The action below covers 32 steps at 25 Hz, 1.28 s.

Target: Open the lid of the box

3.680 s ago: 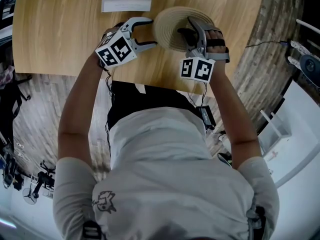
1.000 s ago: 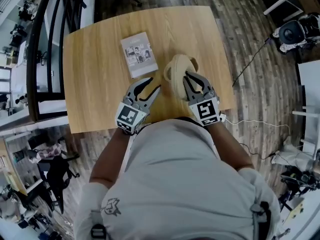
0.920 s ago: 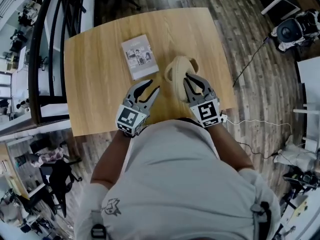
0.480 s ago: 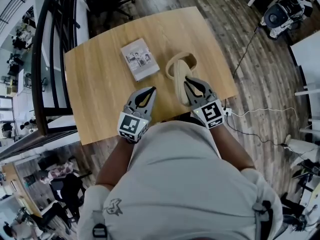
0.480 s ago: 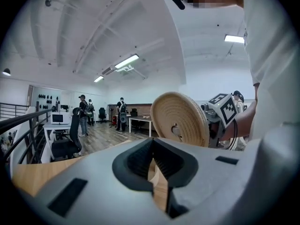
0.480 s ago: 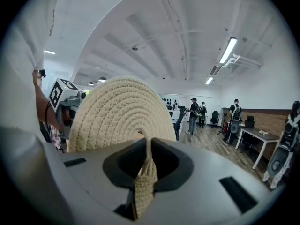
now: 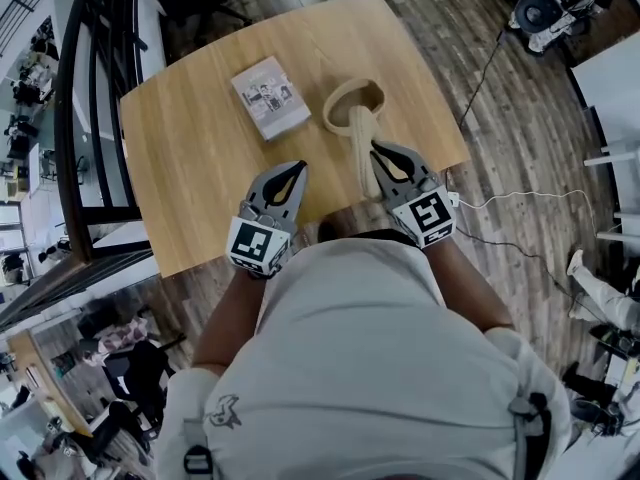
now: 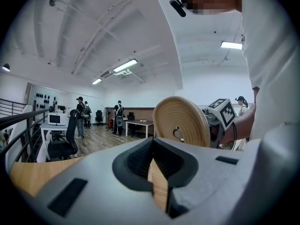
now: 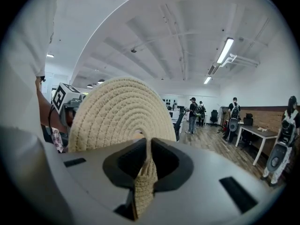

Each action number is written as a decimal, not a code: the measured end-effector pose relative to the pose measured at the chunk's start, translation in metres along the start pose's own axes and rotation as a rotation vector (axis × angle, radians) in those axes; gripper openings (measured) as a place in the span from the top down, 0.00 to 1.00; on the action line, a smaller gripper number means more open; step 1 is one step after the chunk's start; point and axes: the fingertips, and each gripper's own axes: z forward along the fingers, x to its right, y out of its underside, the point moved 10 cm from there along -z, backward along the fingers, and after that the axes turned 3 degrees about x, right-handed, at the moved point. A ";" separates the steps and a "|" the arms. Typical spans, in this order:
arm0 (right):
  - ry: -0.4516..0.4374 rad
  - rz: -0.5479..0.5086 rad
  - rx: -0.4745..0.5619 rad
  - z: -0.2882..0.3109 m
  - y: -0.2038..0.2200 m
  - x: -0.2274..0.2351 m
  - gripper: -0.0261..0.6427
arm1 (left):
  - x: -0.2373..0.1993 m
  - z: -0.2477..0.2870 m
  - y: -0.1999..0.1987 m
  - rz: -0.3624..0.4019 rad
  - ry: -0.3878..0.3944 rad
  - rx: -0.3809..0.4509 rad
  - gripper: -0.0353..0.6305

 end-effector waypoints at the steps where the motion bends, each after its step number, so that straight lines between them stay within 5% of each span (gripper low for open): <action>1: -0.004 -0.002 0.005 -0.003 -0.001 0.001 0.90 | 0.005 0.001 -0.002 0.003 0.000 0.002 0.94; 11: -0.080 -0.028 0.033 -0.061 0.006 0.024 0.90 | 0.064 0.014 -0.009 -0.021 -0.050 0.016 0.94; 32: -0.212 -0.029 0.087 -0.244 0.059 0.065 0.90 | 0.269 0.036 -0.001 -0.057 -0.174 0.083 0.94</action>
